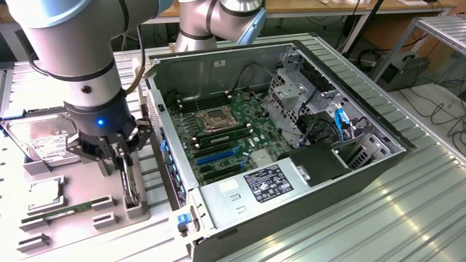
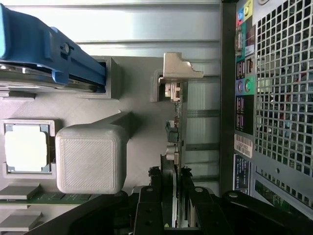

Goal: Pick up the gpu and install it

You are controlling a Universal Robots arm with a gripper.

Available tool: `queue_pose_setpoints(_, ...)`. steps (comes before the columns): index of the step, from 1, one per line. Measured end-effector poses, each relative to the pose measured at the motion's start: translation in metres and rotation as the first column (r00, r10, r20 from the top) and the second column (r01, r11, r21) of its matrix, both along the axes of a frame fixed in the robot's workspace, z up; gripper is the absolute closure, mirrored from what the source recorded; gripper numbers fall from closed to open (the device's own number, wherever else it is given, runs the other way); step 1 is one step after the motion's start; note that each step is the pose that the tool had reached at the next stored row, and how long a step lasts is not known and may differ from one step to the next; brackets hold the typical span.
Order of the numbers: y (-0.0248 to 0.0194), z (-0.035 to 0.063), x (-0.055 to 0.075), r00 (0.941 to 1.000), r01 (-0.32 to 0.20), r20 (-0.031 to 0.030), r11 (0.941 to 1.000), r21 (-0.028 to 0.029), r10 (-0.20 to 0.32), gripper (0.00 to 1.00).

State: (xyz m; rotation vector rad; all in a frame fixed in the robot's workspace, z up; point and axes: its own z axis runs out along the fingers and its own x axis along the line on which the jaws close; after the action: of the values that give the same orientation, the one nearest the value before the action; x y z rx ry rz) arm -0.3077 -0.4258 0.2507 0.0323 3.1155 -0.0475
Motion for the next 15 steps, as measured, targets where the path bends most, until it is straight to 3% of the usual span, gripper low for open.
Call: queue_pose_setpoints(15, 0.0000, 0.0058, 0.0000, 1.0000, 0.000, 0.0001, 1.0000, 0.0001, 0.000, 0.73)
